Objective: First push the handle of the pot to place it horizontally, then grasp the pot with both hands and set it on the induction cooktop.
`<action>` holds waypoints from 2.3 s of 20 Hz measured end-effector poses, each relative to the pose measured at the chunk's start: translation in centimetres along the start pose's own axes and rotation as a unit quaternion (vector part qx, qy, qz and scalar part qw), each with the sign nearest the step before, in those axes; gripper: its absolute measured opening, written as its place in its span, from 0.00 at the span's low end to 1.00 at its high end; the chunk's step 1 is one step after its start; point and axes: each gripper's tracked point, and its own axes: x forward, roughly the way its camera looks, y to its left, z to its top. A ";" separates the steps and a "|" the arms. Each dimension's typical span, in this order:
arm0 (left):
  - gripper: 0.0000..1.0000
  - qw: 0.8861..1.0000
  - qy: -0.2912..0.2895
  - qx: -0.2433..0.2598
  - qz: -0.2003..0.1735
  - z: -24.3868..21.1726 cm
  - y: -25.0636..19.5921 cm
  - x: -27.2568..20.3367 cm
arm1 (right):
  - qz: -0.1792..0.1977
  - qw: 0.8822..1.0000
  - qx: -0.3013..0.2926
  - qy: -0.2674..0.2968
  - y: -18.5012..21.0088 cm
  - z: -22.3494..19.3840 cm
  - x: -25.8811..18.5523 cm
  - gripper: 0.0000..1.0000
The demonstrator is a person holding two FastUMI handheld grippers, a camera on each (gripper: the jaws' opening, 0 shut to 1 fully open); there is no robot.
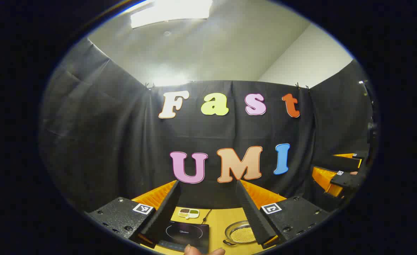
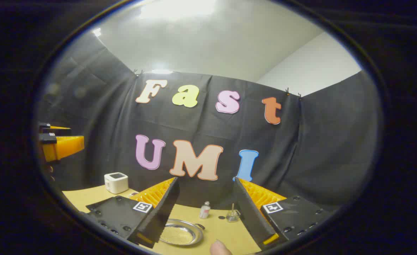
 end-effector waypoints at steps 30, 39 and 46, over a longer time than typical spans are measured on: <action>0.95 1.000 0.018 0.009 -0.006 -1.0 0.1 -0.8 | 0.010 0.997 0.073 0.029 0.3 -0.2 0.0 0.98; 0.92 1.000 0.028 0.002 0.002 -2.0 1.9 -1.3 | 0.015 0.997 0.059 0.051 2.0 -2.2 -0.5 0.98; 0.95 0.999 0.033 0.008 -0.001 -3.1 4.9 -1.9 | -0.004 0.994 0.042 0.096 4.2 -5.6 -0.6 0.53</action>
